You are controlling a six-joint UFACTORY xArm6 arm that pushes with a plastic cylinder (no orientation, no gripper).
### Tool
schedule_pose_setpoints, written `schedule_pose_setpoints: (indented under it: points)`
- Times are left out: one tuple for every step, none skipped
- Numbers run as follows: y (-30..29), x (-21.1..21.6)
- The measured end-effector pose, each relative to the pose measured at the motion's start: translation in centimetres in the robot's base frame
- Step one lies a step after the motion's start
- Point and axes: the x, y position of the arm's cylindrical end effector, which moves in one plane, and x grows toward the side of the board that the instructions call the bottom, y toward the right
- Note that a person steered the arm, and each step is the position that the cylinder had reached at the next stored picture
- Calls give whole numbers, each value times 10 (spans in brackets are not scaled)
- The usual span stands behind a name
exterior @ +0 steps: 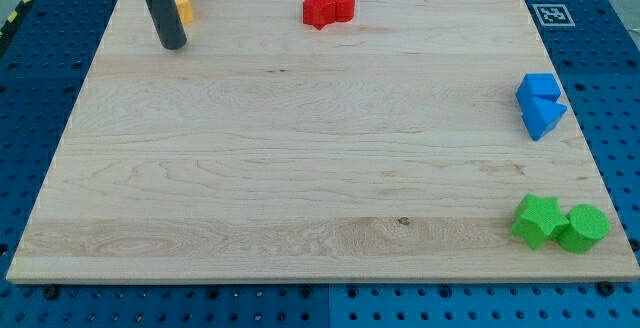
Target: Move your arm diagonal to the green star
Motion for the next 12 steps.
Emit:
schedule_pose_setpoints:
  points:
    - [0, 0]
    - [14, 9]
    - [52, 38]
    - [93, 67]
    - [143, 83]
    - [183, 104]
    - [231, 121]
    - [278, 139]
    - [319, 159]
    - [338, 168]
    - [338, 168]
    - [349, 173]
